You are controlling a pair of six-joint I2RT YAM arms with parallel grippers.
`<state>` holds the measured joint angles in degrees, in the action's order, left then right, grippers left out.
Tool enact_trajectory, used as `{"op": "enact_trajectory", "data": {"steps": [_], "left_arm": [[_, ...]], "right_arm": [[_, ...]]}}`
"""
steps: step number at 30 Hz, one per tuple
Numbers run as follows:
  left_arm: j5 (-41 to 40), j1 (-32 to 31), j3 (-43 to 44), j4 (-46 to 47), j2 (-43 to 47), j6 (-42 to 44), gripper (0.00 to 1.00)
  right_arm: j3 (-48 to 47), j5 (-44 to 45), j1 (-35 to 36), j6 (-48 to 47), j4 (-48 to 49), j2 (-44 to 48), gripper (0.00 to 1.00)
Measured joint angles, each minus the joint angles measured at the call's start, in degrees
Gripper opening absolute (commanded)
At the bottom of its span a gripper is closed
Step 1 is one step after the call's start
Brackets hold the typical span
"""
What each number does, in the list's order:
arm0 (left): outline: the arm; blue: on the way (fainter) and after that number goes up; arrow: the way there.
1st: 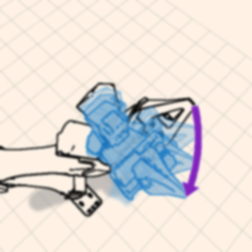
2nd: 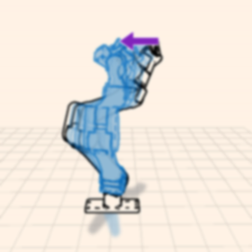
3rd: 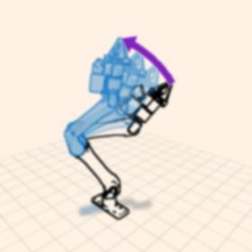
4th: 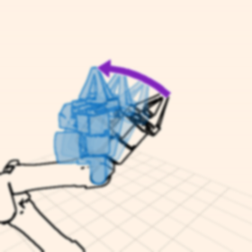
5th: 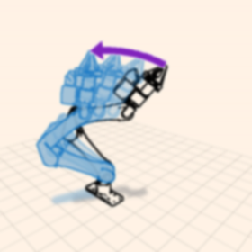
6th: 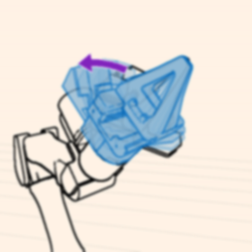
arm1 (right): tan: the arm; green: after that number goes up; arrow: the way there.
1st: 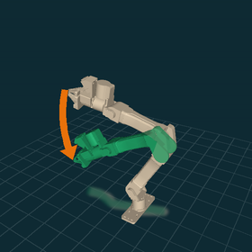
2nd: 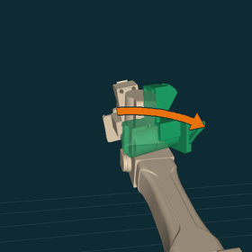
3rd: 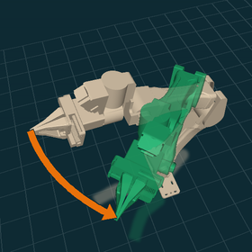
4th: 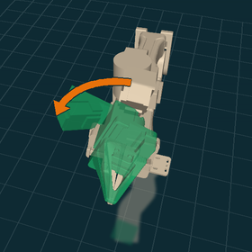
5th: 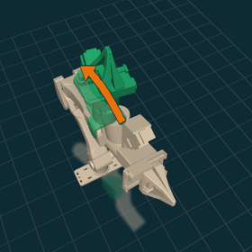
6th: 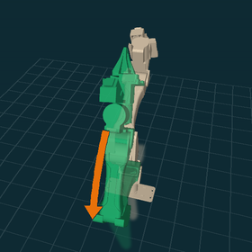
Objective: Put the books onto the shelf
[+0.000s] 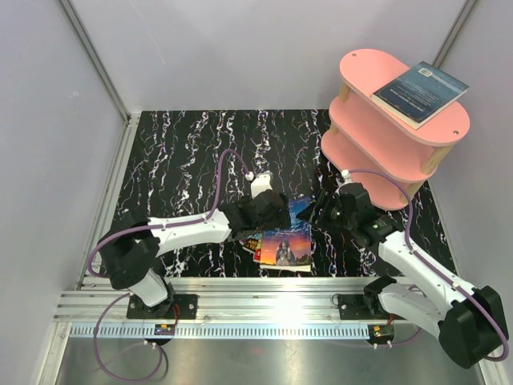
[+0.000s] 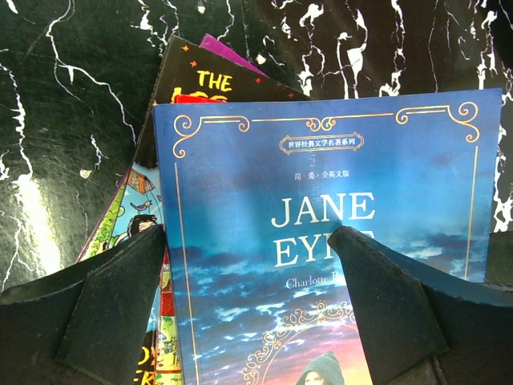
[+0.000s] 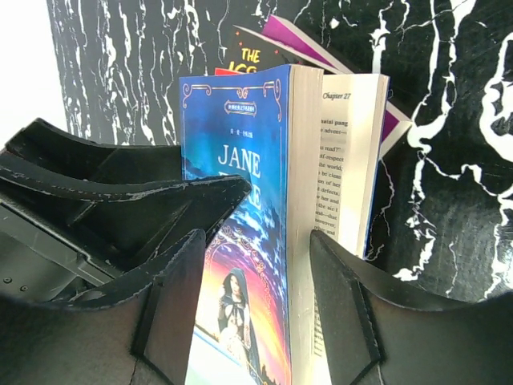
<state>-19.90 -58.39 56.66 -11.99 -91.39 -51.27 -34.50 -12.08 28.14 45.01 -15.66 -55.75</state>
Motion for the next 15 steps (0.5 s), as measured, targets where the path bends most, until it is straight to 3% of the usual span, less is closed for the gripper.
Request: {"op": "enact_trajectory", "data": {"steps": [3,7,8,15], "left_arm": [[-0.13,0.04,0.00,0.04,-0.22,-0.02,0.91],[-0.31,0.15,0.00,0.00,-0.24,0.00,0.91],[-0.46,0.20,0.00,-0.04,-0.24,0.02,0.91],[-1.70,0.57,-0.02,-0.57,-0.24,0.46,0.91]], "right_arm": [[0.42,-0.04,0.04,0.44,0.98,0.02,0.61],[1.05,0.02,0.04,0.46,1.79,-0.13,0.47],[1.29,0.11,0.04,0.46,2.10,-0.24,0.40],[4.07,1.09,0.17,0.37,3.89,-2.23,0.25]]}}
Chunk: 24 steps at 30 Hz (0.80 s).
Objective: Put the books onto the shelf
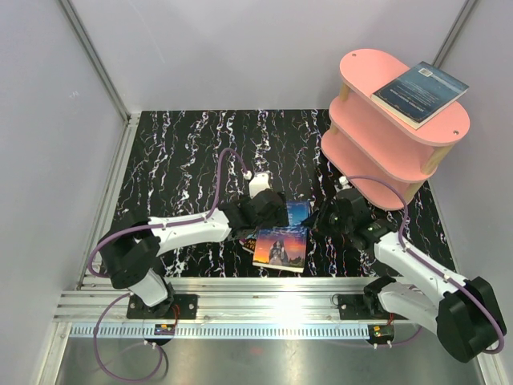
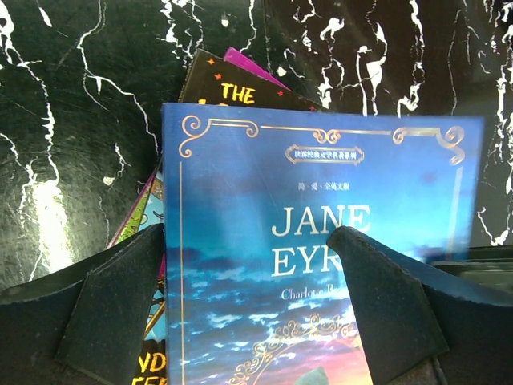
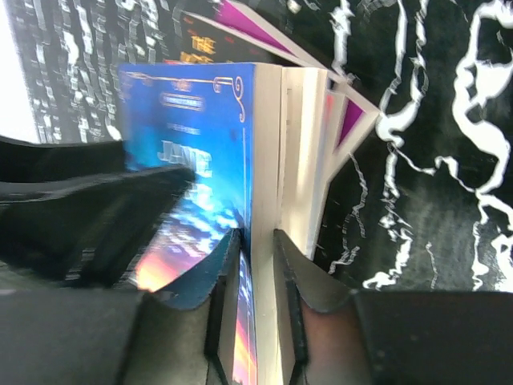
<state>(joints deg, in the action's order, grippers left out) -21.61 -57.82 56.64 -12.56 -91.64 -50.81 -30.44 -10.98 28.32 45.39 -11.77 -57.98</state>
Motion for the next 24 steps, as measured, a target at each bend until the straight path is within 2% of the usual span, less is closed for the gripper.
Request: {"op": "enact_trajectory", "data": {"steps": [11,12,14,17,24], "left_arm": [[-0.55,0.22,-0.04,-0.50,0.00,0.22,0.91],[-0.55,0.22,-0.04,-0.50,0.00,0.22,0.91],[-0.55,0.26,-0.07,-0.48,0.00,0.20,0.91],[-0.63,0.28,-0.20,-0.37,0.00,0.20,0.91],[-1.84,0.72,-0.61,-0.20,0.22,0.24,0.91]], "right_arm": [[2.93,-0.48,0.35,1.25,4.74,-0.70,0.28],[2.93,-0.46,0.39,1.31,4.79,-0.70,0.30],[2.91,-0.52,0.55,1.60,5.14,-0.70,0.43],[2.91,-0.57,1.40,1.84,6.56,-1.05,0.48],[2.93,0.17,3.48,2.47,10.62,-3.91,0.43]]}}
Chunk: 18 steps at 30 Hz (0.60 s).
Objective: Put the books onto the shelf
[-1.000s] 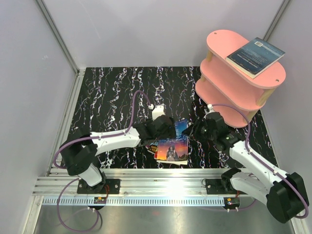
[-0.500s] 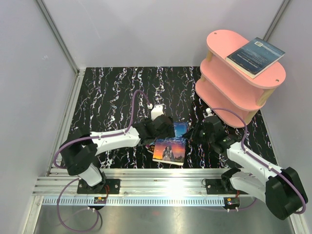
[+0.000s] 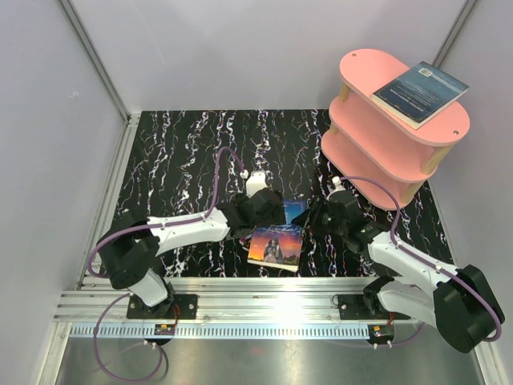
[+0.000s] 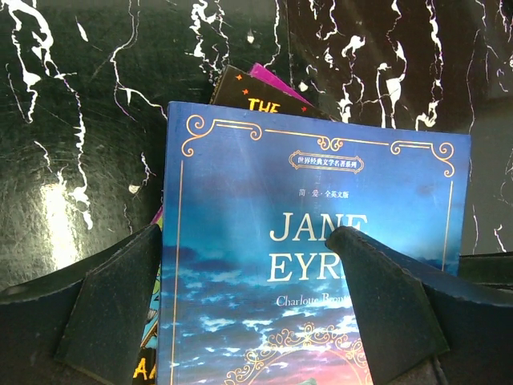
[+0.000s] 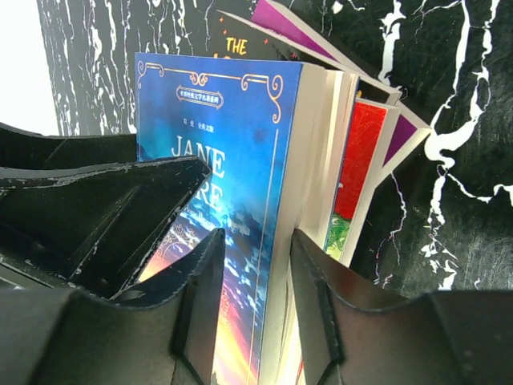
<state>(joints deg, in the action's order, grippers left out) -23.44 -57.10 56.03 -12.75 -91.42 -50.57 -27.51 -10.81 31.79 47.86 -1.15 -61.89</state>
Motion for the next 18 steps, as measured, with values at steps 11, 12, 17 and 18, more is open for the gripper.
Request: {"op": "enact_trajectory", "data": {"steps": [11,12,17,18], "left_arm": [[-0.22,0.07,-0.42,0.46,0.31,0.00,0.92],[-0.22,0.07,-0.42,0.44,0.33,0.02,0.94],[0.46,-0.02,-1.70,0.87,2.21,-0.09,0.99],[0.50,-0.15,-2.29,0.92,3.48,-0.20,0.99]], "right_arm": [[0.09,2.34,0.81,0.31,-0.90,0.81,0.00],[-0.02,2.62,0.90,0.26,-1.20,0.98,0.00],[-4.00,2.95,1.99,-0.52,-8.41,2.80,0.00],[-5.31,2.80,2.38,-0.83,-10.19,3.58,0.00]]}}
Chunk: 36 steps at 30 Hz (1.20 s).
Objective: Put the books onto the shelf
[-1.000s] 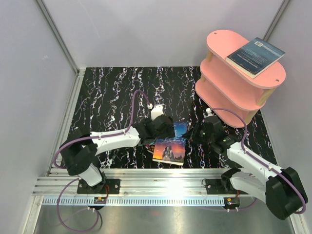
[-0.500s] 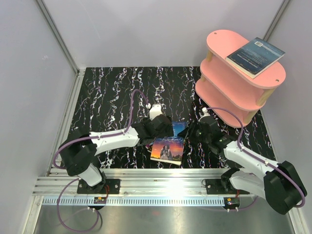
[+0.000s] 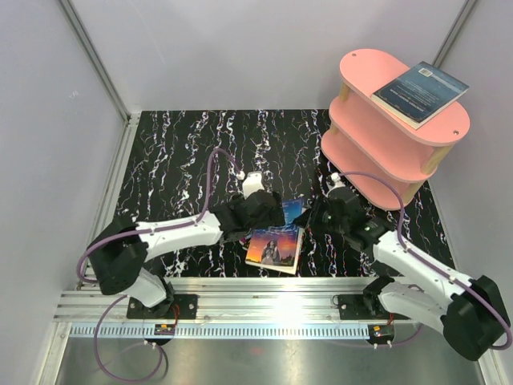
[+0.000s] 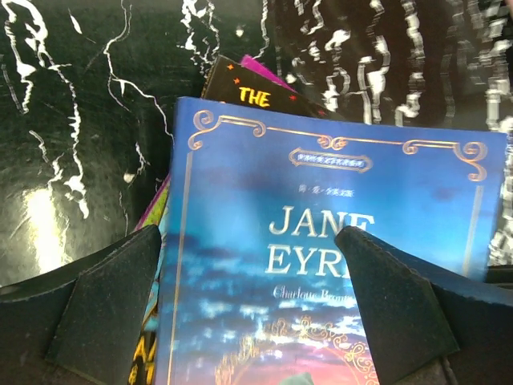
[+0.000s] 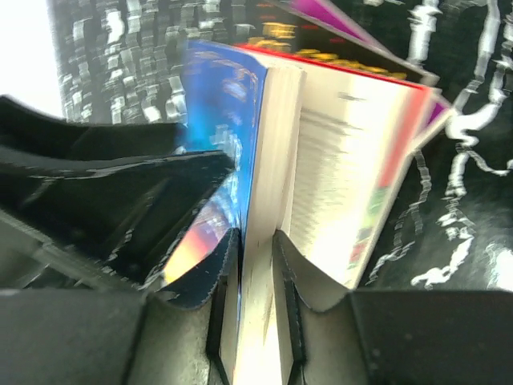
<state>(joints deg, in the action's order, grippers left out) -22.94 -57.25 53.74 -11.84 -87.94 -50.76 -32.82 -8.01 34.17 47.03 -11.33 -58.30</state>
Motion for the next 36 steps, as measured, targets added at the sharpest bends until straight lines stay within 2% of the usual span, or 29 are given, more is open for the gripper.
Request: {"op": "enact_trajectory", "data": {"steps": [11,16,20,23,31,36], "left_arm": [[-5.09,0.55,-5.68,-6.21,20.46,1.55,0.99],[-5.99,2.38,-9.79,-6.71,23.82,1.81,0.99],[-5.79,2.62,-11.87,-6.82,23.63,1.81,0.99],[-5.51,2.62,-12.11,-6.43,23.17,1.81,0.99],[-4.00,2.62,-13.62,-4.52,22.95,1.79,0.99],[-3.30,2.62,-15.21,-3.98,22.97,1.79,0.99]], "right_arm": [[-25.27,1.64,1.18,-5.49,-20.81,7.15,0.00],[-38.84,2.14,1.20,-6.97,-26.97,6.88,0.00],[-53.27,3.58,1.20,-9.57,-31.47,4.87,0.00],[-67.87,7.61,1.20,-13.60,-34.14,1.57,0.00],[-96.76,22.23,1.20,-25.99,-35.34,-7.87,0.00],[-104.59,34.82,1.20,-36.54,-30.21,-12.70,0.00]]}}
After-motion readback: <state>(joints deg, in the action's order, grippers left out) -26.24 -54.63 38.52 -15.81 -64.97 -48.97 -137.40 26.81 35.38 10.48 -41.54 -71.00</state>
